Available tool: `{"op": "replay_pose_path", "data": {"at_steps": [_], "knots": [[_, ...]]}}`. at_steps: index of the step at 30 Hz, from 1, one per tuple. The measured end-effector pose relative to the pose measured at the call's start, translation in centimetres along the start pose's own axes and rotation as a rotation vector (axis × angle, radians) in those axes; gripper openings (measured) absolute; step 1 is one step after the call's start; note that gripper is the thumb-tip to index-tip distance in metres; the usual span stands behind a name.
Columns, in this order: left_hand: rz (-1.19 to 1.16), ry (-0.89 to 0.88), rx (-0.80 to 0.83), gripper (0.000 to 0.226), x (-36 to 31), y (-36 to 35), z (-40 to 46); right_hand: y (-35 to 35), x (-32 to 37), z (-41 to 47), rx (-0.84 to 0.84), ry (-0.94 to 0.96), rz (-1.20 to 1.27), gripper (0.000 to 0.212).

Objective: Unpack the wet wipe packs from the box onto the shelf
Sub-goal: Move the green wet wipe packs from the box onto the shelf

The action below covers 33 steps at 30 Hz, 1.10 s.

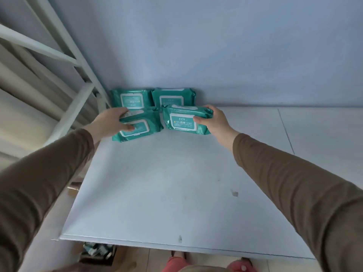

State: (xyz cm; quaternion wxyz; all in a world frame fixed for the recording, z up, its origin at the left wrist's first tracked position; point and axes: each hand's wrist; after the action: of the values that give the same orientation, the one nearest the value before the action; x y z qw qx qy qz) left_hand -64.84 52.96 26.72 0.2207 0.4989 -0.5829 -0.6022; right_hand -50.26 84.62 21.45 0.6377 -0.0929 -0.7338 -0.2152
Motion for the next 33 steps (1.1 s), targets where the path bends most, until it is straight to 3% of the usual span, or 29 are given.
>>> {"op": "replay_pose_path", "data": {"at_steps": [8, 12, 15, 27, 33], "knots": [[0.078, -0.122, 0.069, 0.045, 4.7, 1.9, 9.2, -5.1, 0.5, 5.9, -0.017, -0.079, 0.018, 0.044], [0.214, -0.236, -0.113, 0.066, 5.3, 0.9, 10.8, -6.3, -0.1, 6.6, -0.173, -0.069, -0.043, 0.053], [0.204, -0.301, -0.159, 0.065, 5.7, 0.1, 10.7, -7.0, -1.3, 6.0, -0.191, -0.044, -0.065, 0.056], [0.196, -0.185, -0.087, 0.058, 4.0, 0.1, 11.0, -7.1, -1.6, 6.6, -0.237, -0.08, -0.272, 0.058], [0.27, -0.264, -0.309, 0.071, 2.0, -1.5, 7.3, -5.9, -0.9, 4.2, -0.291, -0.129, -0.345, 0.065]]}}
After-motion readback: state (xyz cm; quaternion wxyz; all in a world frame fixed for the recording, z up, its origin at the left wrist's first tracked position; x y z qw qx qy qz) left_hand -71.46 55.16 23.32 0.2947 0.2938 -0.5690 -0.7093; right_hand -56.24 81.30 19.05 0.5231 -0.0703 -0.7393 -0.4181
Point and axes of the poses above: each hand's wrist, its own z-axis towards the middle knuckle, its own y-axis out of the back of the hand, x = y × z, and after that the axes turned 1 degree about -x, right-handed
